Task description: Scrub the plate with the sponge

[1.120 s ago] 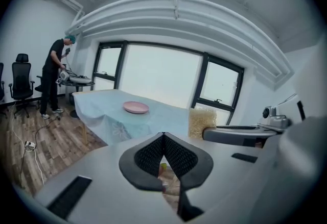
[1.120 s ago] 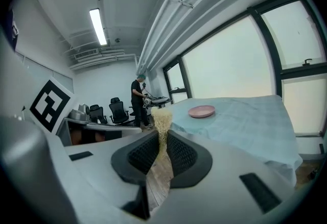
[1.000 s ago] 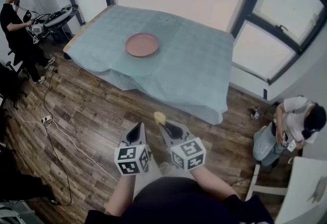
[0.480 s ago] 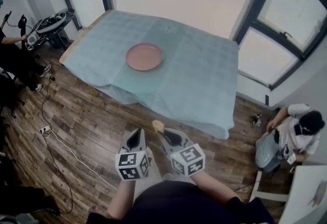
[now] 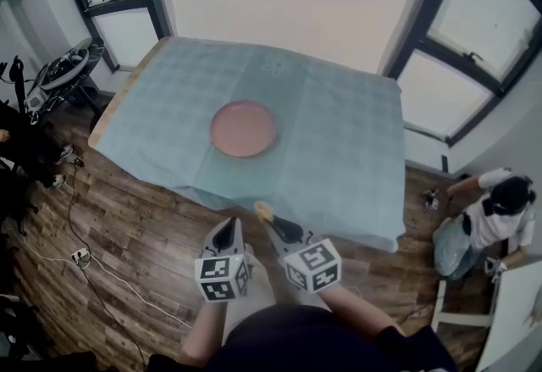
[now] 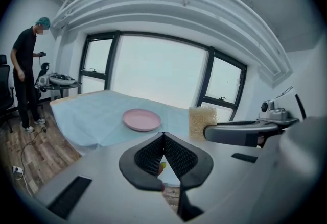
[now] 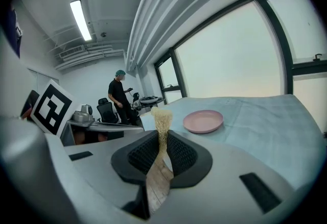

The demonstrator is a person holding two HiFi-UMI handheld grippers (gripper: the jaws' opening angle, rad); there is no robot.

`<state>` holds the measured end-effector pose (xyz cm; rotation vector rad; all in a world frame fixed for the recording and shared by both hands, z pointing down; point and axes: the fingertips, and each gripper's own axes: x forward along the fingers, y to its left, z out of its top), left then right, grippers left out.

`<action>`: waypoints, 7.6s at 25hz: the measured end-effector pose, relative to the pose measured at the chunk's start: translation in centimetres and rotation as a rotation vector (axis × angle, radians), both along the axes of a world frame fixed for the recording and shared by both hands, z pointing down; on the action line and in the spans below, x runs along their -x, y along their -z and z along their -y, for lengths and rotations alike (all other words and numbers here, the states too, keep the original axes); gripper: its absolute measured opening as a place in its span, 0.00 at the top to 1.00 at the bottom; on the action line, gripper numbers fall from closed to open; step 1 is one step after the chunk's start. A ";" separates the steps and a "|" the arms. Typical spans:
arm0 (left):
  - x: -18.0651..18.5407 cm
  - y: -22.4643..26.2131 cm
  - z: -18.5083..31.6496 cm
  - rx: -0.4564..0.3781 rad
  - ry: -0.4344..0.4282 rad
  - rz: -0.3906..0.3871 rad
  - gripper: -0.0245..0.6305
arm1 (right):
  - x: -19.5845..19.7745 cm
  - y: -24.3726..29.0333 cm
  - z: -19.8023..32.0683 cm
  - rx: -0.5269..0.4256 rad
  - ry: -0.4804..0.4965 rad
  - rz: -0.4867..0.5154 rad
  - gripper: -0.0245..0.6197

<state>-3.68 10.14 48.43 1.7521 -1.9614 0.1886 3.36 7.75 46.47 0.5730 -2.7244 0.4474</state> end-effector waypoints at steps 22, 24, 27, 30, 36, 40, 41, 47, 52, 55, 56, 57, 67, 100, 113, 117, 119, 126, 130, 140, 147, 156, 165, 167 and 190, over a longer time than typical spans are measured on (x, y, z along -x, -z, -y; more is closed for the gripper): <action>13.5 -3.7 15.7 0.065 -0.217 -0.012 0.95 | 11.2 -0.8 15.4 0.003 -0.289 -0.016 0.88; 14.1 -4.1 16.8 0.073 -0.231 -0.018 0.94 | 11.7 -1.1 16.5 0.003 -0.310 -0.020 0.88; 15.2 -4.9 18.2 0.092 -0.243 -0.036 0.94 | 12.1 -1.7 17.5 0.016 -0.337 -0.035 0.88; 16.4 -5.6 19.9 0.110 -0.238 -0.044 0.94 | 12.3 -2.2 18.6 0.031 -0.358 -0.043 0.88; 19.2 -7.4 23.0 0.139 -0.230 -0.072 0.94 | 12.4 -2.5 20.0 0.040 -0.355 -0.050 0.88; 21.4 -9.5 25.4 0.180 -0.216 -0.070 0.80 | 12.7 -2.6 20.9 0.041 -0.345 -0.043 0.88; 21.9 -10.2 26.0 0.195 -0.213 -0.067 0.78 | 12.8 -2.7 21.1 0.048 -0.341 -0.042 0.88; 24.7 -14.6 28.9 0.294 -0.197 -0.070 0.69 | 14.0 -3.7 23.3 0.082 -0.303 -0.036 0.88; 25.5 -17.4 31.2 0.350 -0.216 -0.095 0.69 | 14.5 -4.6 26.4 0.085 -0.303 -0.044 0.88; 25.5 -18.6 32.2 0.382 -0.226 -0.107 0.71 | 14.6 -5.5 27.5 0.109 -0.303 -0.055 0.88; 25.6 -18.9 32.5 0.387 -0.225 -0.113 0.72 | 14.6 -5.8 27.8 0.114 -0.302 -0.059 0.88; 25.6 -19.1 32.9 0.390 -0.223 -0.121 0.75 | 14.6 -6.0 28.2 0.117 -0.301 -0.062 0.88; 26.1 -19.4 33.9 0.381 -0.186 -0.178 0.91 | 15.2 -7.5 29.8 0.151 -0.287 -0.095 0.88; 21.1 -9.9 29.7 0.196 -0.299 0.074 0.93 | 15.6 -13.0 32.8 0.022 -0.289 -0.371 0.88; 19.9 -8.2 29.7 0.153 -0.339 0.142 0.92 | 16.0 -14.0 33.2 0.000 -0.299 -0.477 0.88; 19.9 -8.4 29.7 0.154 -0.337 0.148 0.92 | 16.9 -13.9 32.7 0.006 -0.267 -0.481 0.88; 20.0 -8.4 29.7 0.157 -0.334 0.145 0.92 | 17.6 -13.8 32.2 -0.003 -0.238 -0.483 0.88; 20.2 -8.5 29.5 0.163 -0.317 0.134 0.92 | 19.3 -13.3 30.1 -0.001 -0.173 -0.474 0.88; 20.3 -8.7 29.3 0.167 -0.307 0.129 0.92 | 20.1 -13.3 28.6 -0.007 -0.123 -0.466 0.88; 20.6 -9.2 29.0 0.184 -0.283 0.119 0.92 | 21.6 -13.2 24.8 0.000 -0.014 -0.460 0.88; 21.0 -9.6 29.0 0.198 -0.267 0.113 0.93 | 22.4 -13.5 22.1 0.041 0.040 -0.444 0.88; 21.3 -10.1 28.9 0.207 -0.252 0.115 0.93 | 23.0 -14.2 19.4 0.124 0.054 -0.404 0.88; 21.9 -11.1 28.8 0.221 -0.250 0.135 0.93 | 22.8 -14.1 17.8 0.206 0.058 -0.362 0.88; 22.1 -11.4 28.8 0.228 -0.245 0.131 0.93 | 22.3 -13.8 18.1 0.211 0.038 -0.347 0.88; 20.9 -9.6 29.3 0.168 -0.292 0.176 0.93 | 12.9 -15.8 32.0 0.018 -0.216 -0.559 0.88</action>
